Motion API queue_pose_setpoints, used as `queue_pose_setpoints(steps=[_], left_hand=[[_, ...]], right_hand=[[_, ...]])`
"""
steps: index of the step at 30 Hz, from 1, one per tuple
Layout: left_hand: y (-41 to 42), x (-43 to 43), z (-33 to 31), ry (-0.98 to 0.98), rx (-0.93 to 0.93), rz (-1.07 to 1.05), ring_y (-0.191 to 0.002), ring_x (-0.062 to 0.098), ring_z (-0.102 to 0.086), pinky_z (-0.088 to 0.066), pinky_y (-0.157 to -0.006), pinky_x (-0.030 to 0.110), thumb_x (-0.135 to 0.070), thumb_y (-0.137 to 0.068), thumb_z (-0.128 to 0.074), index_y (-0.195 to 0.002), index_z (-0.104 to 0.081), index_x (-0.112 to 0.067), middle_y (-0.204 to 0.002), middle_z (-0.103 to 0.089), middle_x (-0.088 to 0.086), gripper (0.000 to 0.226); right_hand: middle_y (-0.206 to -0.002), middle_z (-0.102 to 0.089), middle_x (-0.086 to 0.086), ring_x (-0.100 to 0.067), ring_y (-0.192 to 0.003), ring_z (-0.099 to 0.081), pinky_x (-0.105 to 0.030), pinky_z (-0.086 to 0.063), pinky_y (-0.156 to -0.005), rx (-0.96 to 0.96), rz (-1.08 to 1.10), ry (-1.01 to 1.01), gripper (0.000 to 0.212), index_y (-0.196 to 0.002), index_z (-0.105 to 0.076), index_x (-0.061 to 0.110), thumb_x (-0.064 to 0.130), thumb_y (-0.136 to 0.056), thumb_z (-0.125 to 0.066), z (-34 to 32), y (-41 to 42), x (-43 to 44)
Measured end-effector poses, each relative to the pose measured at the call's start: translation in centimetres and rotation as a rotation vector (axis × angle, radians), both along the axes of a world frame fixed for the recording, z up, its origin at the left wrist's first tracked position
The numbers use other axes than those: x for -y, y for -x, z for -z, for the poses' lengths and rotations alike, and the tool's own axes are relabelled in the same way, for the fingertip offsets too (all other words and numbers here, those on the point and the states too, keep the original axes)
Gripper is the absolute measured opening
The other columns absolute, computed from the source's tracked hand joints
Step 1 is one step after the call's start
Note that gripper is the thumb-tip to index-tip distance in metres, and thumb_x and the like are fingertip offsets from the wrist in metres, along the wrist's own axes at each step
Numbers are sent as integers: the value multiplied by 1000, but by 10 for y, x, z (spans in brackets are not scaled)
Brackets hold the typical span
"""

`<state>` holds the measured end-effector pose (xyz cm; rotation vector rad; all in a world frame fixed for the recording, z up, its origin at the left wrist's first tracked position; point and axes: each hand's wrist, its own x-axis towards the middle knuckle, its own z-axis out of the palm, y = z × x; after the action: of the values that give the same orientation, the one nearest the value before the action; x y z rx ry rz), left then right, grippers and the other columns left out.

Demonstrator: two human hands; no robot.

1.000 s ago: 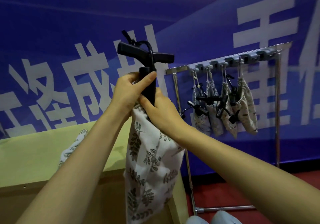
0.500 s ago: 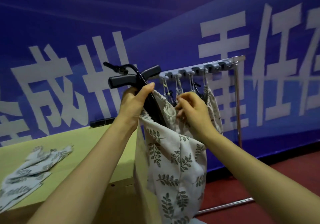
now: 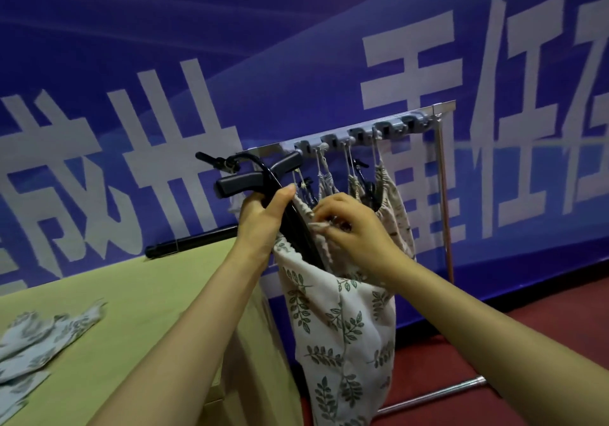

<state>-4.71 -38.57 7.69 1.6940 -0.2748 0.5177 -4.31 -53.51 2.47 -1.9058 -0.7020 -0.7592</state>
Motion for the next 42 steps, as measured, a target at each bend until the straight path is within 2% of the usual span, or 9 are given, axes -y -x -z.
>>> queue_pose_setpoints(steps=[9,12,16,21,24,28,32,36,42], left_hand=[[-41,48,29,-148,-108,74,-106,15,-56,-42,-85,27,-42,-85,-62,-107,-56,-23,-109,-58,-5,30],[-47,67,48,-221,-168,137,-102,7,-54,-38,-83,19,-37,-83,-66,-118,-55,-23,-104,-54,-12,39],[-59,81,62,-64,-210,285,-82,0,-59,-44,-63,4,-14,-77,-74,-96,-58,-25,-93,-62,-11,27],[-91,86,73,-239,-314,570,-110,18,-55,-51,-77,20,10,-82,-56,-141,-37,-19,-136,-48,5,69],[-111,94,79,41,-415,666,-78,20,-58,-49,-62,22,-1,-82,-50,-126,-54,-11,-117,-54,20,45],[-134,130,69,238,-481,651,-84,15,-66,-50,-73,22,-16,-97,-43,-108,-64,-11,-103,-70,8,25],[-152,168,65,224,-471,604,-97,21,-64,-50,-82,27,-17,-94,-50,-112,-65,-8,-103,-70,8,24],[-174,193,67,220,-457,568,-86,16,-62,-49,-81,22,-4,-91,-52,-87,-67,-17,-77,-71,-3,20],[-228,226,58,266,-507,501,-92,24,-66,-51,-84,34,-32,-92,-54,-90,-69,-19,-100,-70,11,20]], right_hand=[[-60,-53,-4,-10,-49,-47,-22,-39,-48,-300,-64,-519,19,-83,-61,4,18,-94,-56,-26,-37,50],[-68,-61,-9,-19,-61,-52,-26,-42,-53,-351,-40,-571,20,-79,-61,9,23,-94,-57,-32,-49,71],[-71,-68,-2,-10,-57,-63,-20,-43,-48,-546,-34,-763,18,-80,-62,11,22,-94,-58,-34,-69,87],[-75,-70,-3,-1,-33,-51,-11,-32,-33,-796,-72,-885,24,-112,-60,-2,3,-96,-43,-37,-91,112],[-76,-72,-4,-2,-28,-36,-12,-33,-34,-827,-158,-928,23,-105,-60,1,2,-95,-39,-44,-97,129],[-90,-70,-11,-8,-38,-32,-22,-31,-48,-730,11,-758,16,-94,-63,3,5,-93,-47,-51,-115,144],[-82,-66,-8,-12,-38,-29,-23,-23,-40,-572,144,-668,27,-83,-64,12,-3,-92,-43,-49,-140,159],[-80,-64,-6,-5,-33,-36,-18,-27,-35,-484,220,-566,27,-78,-61,14,-2,-91,-44,-53,-167,173],[-73,-57,-7,-11,-42,-33,-17,-25,-35,-449,268,-468,22,-77,-52,17,1,-90,-42,-69,-217,199]])
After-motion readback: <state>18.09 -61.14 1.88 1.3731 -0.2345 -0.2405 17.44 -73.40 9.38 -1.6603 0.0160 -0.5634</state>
